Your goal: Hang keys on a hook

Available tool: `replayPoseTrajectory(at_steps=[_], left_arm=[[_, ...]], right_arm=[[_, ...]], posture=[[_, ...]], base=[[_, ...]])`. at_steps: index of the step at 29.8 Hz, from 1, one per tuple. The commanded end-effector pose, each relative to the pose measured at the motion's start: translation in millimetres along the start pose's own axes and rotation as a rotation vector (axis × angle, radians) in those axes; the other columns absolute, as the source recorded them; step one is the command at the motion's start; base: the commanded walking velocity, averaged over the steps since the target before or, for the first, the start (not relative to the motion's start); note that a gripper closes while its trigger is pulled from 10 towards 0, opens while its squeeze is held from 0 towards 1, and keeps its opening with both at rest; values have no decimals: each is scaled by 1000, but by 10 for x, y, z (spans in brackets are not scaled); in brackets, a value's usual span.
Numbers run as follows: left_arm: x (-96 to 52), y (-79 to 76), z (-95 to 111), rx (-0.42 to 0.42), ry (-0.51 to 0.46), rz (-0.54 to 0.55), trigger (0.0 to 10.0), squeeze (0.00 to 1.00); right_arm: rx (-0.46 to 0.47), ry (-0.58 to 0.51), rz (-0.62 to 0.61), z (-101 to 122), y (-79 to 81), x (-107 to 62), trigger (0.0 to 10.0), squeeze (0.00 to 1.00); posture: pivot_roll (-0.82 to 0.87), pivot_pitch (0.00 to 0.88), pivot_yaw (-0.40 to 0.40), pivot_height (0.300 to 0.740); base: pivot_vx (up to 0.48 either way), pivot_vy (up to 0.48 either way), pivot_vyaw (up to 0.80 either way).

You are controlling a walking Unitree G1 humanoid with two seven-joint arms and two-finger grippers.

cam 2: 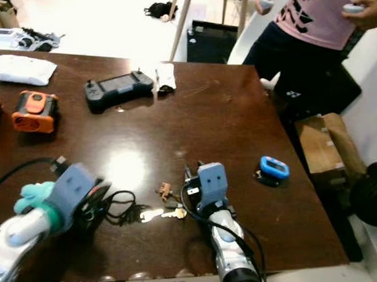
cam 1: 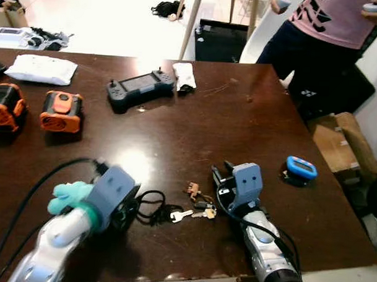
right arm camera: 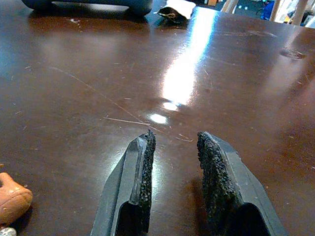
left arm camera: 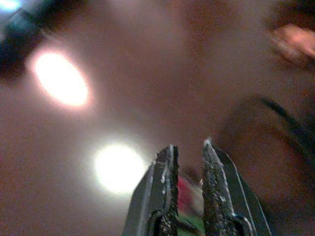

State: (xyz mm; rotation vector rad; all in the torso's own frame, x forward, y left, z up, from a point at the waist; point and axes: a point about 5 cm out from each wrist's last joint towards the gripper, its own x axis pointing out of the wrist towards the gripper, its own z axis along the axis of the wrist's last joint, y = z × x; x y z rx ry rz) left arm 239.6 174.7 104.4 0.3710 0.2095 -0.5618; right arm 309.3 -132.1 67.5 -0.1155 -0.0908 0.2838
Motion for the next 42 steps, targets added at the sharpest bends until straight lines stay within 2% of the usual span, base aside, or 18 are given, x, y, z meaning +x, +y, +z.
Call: replayPoseTrajectory(at_steps=[1, 2, 3, 5, 6, 9, 11, 12, 14, 15, 26, 28, 30, 33, 36, 39, 40, 42], left_arm=[[-53, -44, -21, -67, 0, -45, 10000, 0], [-80, -35, -38, -123, -12, -28, 10000, 94], [-99, -8, -60, -175, -24, -6, 10000, 341], [-99, -8, -60, -175, -24, -6, 10000, 341], [-121, 13, -80, -205, -34, 6, 10000, 996], [-155, 13, -106, -231, -38, -3, 10000, 1000], [-184, -4, -123, -244, -43, -28, 10000, 1000], [-197, -21, -138, -257, -42, -41, 10000, 671], [-197, -21, -138, -257, -42, -41, 10000, 671], [-193, -22, -147, -257, -42, -36, 10000, 0], [-346, 9, -176, -206, -36, -122, 10000, 0], [-450, 117, 131, -241, -173, -163, 10000, 0], [-450, 117, 131, -241, -173, -163, 10000, 0], [-412, 162, 361, -226, -265, -139, 10000, 0], [-285, 249, 740, -165, -399, -7, 10000, 0], [-233, 294, 836, -119, -413, 77, 10000, 0], [-195, 343, 834, -77, -395, 160, 10000, 1000], [-173, 385, 784, -46, -366, 232, 10000, 1000]], right_arm=[[9, 103, 0, -204, 18, -122, 10000, 0], [9, 108, 3, -213, 26, -122, 10000, 0], [9, 112, 8, -220, 38, -120, 10000, 0], [9, 112, 8, -220, 38, -120, 10000, 0], [9, 115, 13, -225, 49, -119, 10000, 0], [8, 118, 20, -229, 62, -116, 10000, 0], [7, 120, 25, -231, 67, -113, 10000, 0], [4, 121, 30, -231, 70, -111, 10000, 0], [4, 121, 30, -231, 70, -111, 10000, 0], [2, 121, 34, -232, 68, -108, 10000, 0], [-9, 124, 36, -235, 40, -110, 10000, 0], [-13, 129, 41, -249, 32, -122, 10000, 0], [-13, 129, 41, -249, 32, -122, 10000, 0], [-15, 132, 48, -252, 43, -120, 10000, 0], [-16, 132, 58, -250, 65, -107, 10000, 0], [-16, 131, 60, -249, 68, -105, 10000, 0], [-15, 132, 60, -253, 70, -110, 10000, 0], [-15, 133, 60, -261, 73, -120, 10000, 0]], posture=[[-34, 92, -15, 740], [-28, 93, -17, 740], [-24, 93, -20, 740], [-24, 93, -20, 740], [-22, 93, -23, 740], [-19, 93, -27, 740], [-18, 93, -30, 740], [-17, 93, -32, 740], [-17, 93, -32, 740], [-20, 91, -34, 740], [-31, 90, -37, 740], [-22, 92, -45, 740], [-22, 92, -45, 740], [-19, 92, -48, 740], [-21, 93, -51, 740], [-23, 98, -48, 740], [-24, 99, -46, 740], [-24, 103, -44, 740]], base=[[0, 0, 0], [0, 0, 0], [0, 0, 0], [0, 0, 0], [0, 0, 0], [0, 0, 0], [0, 0, 0], [0, 0, 0], [0, 0, 0], [0, 0, 0], [0, 0, 0], [0, 0, 0], [0, 0, 0], [0, 0, 0], [0, 0, 0], [0, 0, 0], [0, 0, 0], [0, 0, 0]])
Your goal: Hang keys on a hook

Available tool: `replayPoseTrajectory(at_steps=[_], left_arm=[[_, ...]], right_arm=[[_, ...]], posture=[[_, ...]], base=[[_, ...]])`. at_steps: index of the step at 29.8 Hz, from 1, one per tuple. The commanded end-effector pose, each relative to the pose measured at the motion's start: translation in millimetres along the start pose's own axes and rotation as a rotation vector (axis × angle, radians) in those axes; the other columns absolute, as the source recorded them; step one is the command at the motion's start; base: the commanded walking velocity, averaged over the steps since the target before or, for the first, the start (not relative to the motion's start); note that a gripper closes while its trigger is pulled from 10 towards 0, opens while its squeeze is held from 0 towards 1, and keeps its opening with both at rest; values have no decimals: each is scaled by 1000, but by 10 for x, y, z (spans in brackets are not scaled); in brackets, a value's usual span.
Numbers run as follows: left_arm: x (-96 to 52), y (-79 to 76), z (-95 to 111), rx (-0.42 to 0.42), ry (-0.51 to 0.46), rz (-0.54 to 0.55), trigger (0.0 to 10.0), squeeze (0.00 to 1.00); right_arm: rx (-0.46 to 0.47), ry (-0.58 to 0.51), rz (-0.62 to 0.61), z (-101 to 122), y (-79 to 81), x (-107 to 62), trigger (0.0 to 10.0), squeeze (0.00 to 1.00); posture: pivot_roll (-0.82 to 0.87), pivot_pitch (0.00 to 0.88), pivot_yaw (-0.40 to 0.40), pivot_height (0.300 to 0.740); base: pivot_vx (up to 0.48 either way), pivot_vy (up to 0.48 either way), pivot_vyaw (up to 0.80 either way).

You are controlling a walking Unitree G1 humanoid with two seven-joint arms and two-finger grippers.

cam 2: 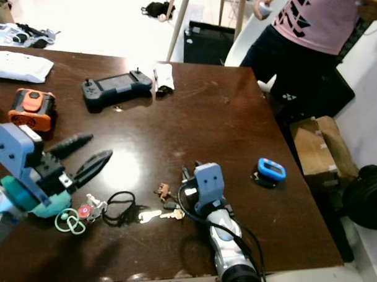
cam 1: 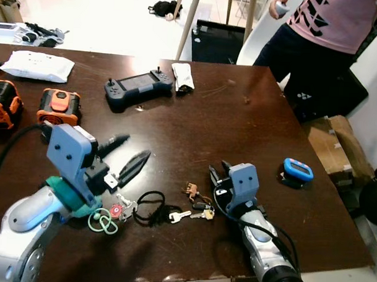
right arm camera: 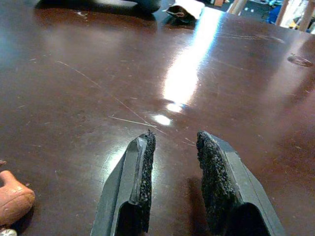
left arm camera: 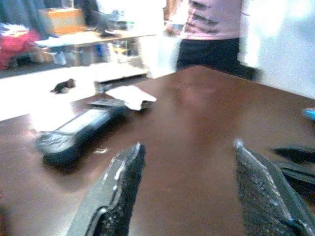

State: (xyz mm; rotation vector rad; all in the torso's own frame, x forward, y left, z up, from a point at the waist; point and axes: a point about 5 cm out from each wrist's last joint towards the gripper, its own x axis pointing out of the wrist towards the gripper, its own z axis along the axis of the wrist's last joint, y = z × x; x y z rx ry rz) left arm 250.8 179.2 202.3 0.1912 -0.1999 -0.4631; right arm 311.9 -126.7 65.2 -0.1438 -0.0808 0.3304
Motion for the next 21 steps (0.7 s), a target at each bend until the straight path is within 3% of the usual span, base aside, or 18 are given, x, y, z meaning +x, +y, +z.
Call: replayPoseTrajectory(at_steps=[1, 2, 5, 7, 13, 14, 16, 18, 21], left_arm=[[-1, 14, -110, 45, 46, 68, 10000, 1000], [-45, 64, -201, 88, 85, 148, 10000, 1000], [-112, 92, -279, 113, 115, 217, 10000, 1000], [-322, 95, -401, 135, 175, 319, 10000, 961], [-390, 88, -425, 134, 194, 347, 10000, 961], [-554, 98, -459, 108, 231, 392, 10000, 478], [-815, 84, -526, 46, 300, 444, 10000, 0], [-815, 84, -526, 46, 300, 444, 10000, 0], [-940, -18, -599, 14, 348, 410, 10000, 0]], right_arm=[[12, 122, 13, -241, 39, -154, 10000, 0], [13, 125, 12, -252, 42, -168, 10000, 0], [14, 127, 11, -261, 44, -177, 10000, 0], [15, 131, 11, -275, 49, -192, 10000, 0], [15, 132, 12, -279, 50, -195, 10000, 0], [15, 136, 17, -285, 56, -196, 10000, 0], [17, 142, 31, -292, 83, -188, 10000, 0], [17, 142, 31, -292, 83, -188, 10000, 0], [20, 144, 48, -289, 117, -170, 10000, 0]], posture=[[-24, 103, -44, 740], [-25, 107, -42, 740], [-26, 109, -41, 740], [-18, 116, -38, 740], [-18, 116, -38, 740], [4, 127, -37, 740], [25, 133, -42, 740], [25, 133, -42, 740], [35, 135, -49, 740]], base=[[0, 0, 0], [0, 0, 0], [0, 0, 0], [0, 0, 0], [0, 0, 0], [0, 0, 0], [0, 0, 0], [0, 0, 0], [0, 0, 0]])
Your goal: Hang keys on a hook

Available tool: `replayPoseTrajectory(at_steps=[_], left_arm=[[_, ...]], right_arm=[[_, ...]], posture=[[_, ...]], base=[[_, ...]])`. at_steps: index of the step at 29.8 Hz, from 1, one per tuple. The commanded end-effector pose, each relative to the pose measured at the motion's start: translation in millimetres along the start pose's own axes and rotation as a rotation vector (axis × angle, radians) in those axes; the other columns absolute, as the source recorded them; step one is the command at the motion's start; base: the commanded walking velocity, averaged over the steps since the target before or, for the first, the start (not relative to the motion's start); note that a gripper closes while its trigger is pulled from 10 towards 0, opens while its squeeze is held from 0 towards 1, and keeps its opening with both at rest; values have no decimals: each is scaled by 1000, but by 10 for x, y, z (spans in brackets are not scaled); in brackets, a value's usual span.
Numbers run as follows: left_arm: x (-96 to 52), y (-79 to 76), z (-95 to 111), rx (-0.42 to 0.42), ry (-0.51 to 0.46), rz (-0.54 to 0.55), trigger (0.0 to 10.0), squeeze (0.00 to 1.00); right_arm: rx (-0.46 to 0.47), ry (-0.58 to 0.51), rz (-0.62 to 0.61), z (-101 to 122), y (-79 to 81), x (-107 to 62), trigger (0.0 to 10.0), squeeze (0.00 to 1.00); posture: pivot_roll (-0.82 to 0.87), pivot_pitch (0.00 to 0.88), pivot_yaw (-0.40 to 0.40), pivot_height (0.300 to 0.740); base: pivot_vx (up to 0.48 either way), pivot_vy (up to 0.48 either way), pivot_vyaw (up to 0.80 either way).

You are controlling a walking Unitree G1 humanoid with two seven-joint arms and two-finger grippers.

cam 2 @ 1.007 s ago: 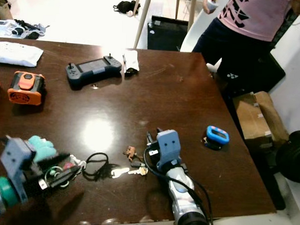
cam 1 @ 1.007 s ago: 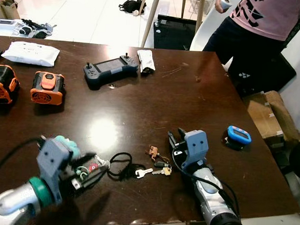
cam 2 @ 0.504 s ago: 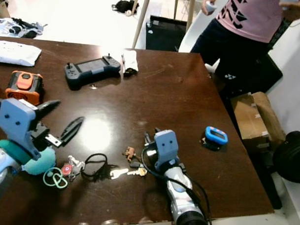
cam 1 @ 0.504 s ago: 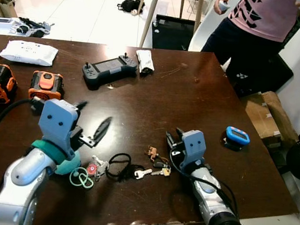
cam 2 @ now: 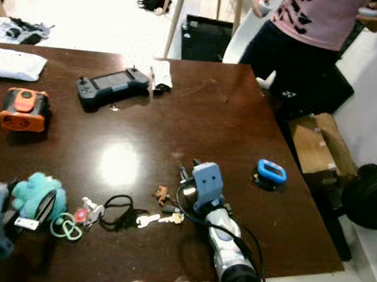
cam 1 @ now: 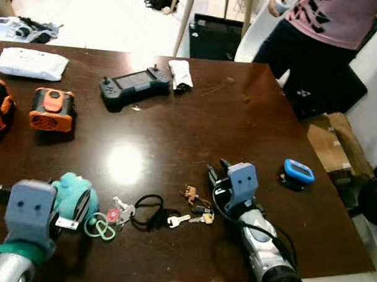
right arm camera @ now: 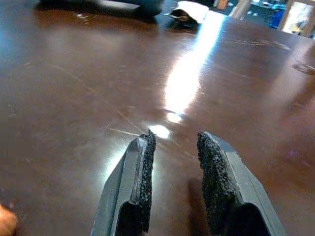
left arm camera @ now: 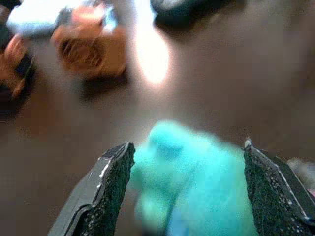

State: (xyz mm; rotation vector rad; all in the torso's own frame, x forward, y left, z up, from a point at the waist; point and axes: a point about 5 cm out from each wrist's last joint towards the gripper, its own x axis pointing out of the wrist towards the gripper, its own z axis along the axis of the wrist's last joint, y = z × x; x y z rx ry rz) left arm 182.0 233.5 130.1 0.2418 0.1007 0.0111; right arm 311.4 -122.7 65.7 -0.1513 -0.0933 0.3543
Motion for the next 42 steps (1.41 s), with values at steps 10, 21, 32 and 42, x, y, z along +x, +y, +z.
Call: replayPoseTrajectory(at_steps=[10, 21, 32, 42], left_arm=[[-32, -261, -222, 35, 91, -96, 10000, 0], [363, -485, -194, 83, 107, 15, 0, 0], [390, -353, -296, 216, 146, 105, 0, 0], [395, -359, -336, 244, 159, 118, 0, 0]], right_arm=[[23, 154, 43, -278, 87, -156, 10000, 0], [14, 156, 33, -293, 46, -187, 10000, 0], [11, 156, 19, -295, 13, -200, 10000, 0], [10, 156, 22, -292, 16, -194, 10000, 0]], posture=[[32, 137, -66, 740], [-3, 130, -68, 740], [-13, 129, -66, 740], [-12, 130, -67, 740]], base=[[0, 0, 0], [0, 0, 0], [0, 0, 0], [0, 0, 0]])
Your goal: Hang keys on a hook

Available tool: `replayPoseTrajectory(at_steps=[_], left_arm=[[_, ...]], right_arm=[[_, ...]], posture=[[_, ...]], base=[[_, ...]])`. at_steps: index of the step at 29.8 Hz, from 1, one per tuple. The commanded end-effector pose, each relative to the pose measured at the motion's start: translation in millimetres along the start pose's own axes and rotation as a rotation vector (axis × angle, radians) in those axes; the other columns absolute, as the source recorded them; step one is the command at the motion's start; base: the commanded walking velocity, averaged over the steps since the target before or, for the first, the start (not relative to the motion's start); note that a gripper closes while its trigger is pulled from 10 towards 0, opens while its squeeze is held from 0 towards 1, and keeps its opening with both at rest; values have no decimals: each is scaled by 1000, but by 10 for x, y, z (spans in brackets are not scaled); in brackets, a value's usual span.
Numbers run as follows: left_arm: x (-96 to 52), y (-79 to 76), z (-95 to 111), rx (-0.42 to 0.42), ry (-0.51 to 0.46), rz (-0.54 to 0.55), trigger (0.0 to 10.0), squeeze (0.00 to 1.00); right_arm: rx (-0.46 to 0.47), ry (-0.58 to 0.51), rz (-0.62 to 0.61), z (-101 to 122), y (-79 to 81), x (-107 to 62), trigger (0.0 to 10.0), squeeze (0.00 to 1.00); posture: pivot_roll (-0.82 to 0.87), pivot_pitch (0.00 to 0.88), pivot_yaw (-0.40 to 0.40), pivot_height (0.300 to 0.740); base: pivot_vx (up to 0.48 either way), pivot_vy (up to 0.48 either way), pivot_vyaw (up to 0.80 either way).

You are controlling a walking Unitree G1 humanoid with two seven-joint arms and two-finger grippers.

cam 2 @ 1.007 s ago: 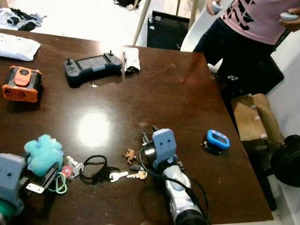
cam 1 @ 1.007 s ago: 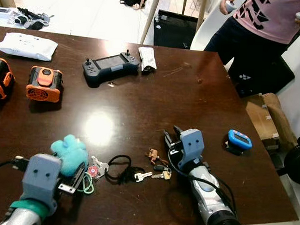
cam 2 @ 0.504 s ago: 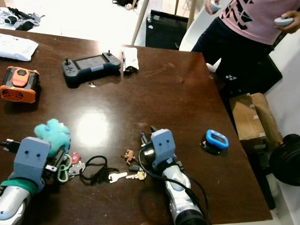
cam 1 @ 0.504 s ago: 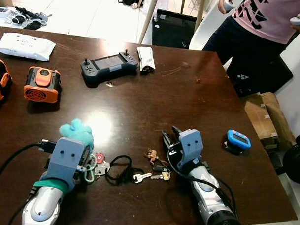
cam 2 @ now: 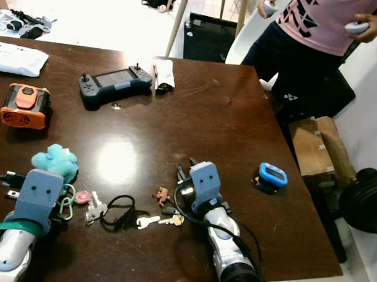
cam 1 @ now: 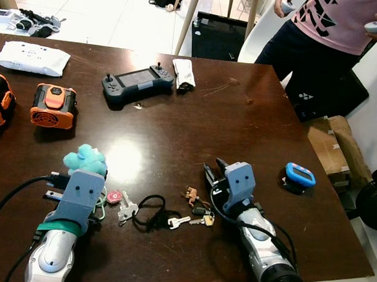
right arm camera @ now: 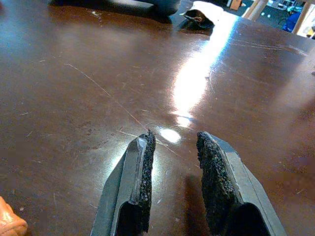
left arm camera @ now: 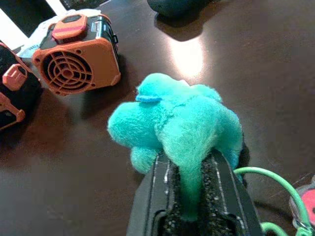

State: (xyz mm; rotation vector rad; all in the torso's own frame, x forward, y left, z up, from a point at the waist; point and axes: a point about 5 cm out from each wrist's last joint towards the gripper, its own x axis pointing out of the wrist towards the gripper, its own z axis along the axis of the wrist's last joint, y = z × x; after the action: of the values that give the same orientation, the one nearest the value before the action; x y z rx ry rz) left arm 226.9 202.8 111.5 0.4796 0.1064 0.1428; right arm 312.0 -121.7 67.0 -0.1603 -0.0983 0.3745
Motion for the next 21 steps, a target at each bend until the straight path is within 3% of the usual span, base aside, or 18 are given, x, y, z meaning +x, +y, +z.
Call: replayPoseTrajectory(at_steps=[1, 5, 7, 8, 11, 12, 13, 14, 15, 16, 21], left_arm=[[-63, -73, -267, 25, 129, -40, 0, 0], [12, -71, -84, -13, 37, -43, 0, 0], [12, -71, -84, -13, 37, -43, 0, 0], [52, -64, 35, -43, -25, -37, 0, 0], [52, -64, 35, -43, -25, -37, 0, 0], [97, -50, 243, -102, -134, -31, 0, 0], [142, -47, 531, -149, -270, -45, 10000, 0], [142, -47, 531, -149, -270, -45, 10000, 0], [159, -60, 899, -180, -440, -82, 10000, 0], [164, -102, 1039, -173, -501, -117, 10000, 0], [234, -255, 1225, -189, -552, -171, 10000, 0]], right_arm=[[20, 162, 2, -306, 17, -205, 10000, 0], [19, 160, -1, -301, 6, -200, 10000, 0], [19, 160, -1, -301, 6, -200, 10000, 0], [20, 159, -2, -298, 6, -195, 10000, 0], [20, 159, -2, -298, 6, -195, 10000, 0], [20, 158, -3, -294, 5, -190, 10000, 0], [20, 157, -4, -291, 3, -184, 10000, 0], [20, 157, -4, -291, 3, -184, 10000, 0], [20, 156, -5, -285, 0, -175, 10000, 0], [20, 155, -5, -281, 0, -169, 10000, 0], [21, 152, -4, -273, 11, -157, 10000, 0]], posture=[[-14, 129, -68, 740], [-15, 121, -66, 740], [-15, 121, -66, 740], [-15, 116, -66, 740], [-15, 116, -66, 740], [-18, 112, -65, 740], [-18, 104, -66, 740], [-18, 104, -66, 740], [-20, 96, -67, 740], [-19, 94, -68, 740], [-18, 89, -68, 740]], base=[[0, 0, 0], [0, 0, 0], [0, 0, 0], [0, 0, 0], [0, 0, 0], [0, 0, 0], [0, 0, 0], [0, 0, 0], [0, 0, 0], [0, 0, 0], [0, 0, 0]])
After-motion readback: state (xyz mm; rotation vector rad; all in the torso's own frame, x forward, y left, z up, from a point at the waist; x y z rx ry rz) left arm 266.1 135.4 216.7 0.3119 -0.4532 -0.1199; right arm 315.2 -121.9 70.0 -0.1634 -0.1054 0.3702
